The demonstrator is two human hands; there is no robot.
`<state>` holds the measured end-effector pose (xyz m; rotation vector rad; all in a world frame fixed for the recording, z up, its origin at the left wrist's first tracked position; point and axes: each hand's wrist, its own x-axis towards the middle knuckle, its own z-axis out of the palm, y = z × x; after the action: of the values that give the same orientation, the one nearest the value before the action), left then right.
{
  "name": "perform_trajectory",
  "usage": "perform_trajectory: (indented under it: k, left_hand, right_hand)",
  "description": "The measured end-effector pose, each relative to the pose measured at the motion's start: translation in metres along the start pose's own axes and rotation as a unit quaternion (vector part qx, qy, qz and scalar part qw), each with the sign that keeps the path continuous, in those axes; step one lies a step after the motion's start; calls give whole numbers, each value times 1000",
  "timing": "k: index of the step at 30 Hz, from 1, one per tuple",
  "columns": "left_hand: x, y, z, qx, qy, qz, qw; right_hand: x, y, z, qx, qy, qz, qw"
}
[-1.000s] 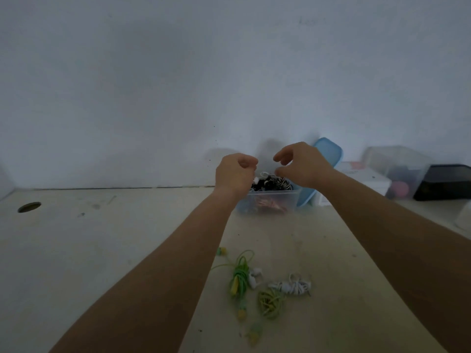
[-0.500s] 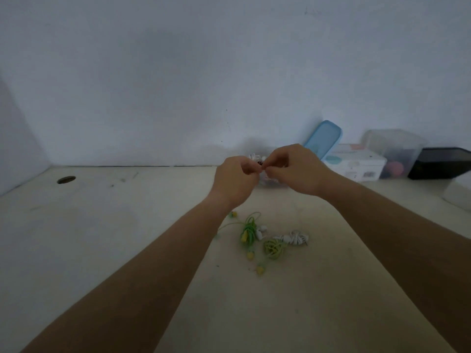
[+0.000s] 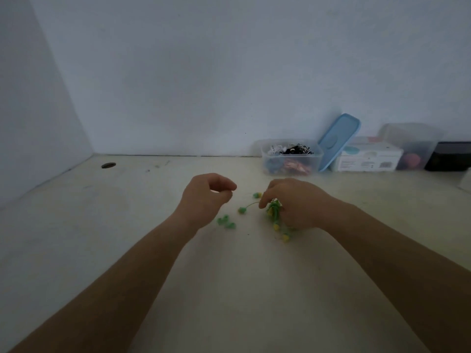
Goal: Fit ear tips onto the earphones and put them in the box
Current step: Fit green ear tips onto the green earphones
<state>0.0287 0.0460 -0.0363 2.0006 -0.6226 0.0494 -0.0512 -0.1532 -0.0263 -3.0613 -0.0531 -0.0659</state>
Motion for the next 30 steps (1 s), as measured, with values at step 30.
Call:
perform_trajectory:
  k: [30]
  left_hand:
    - [-11, -27, -20, 181, -103, -7, 978]
  right_hand:
    - [23, -34, 38, 197, 179, 3, 964]
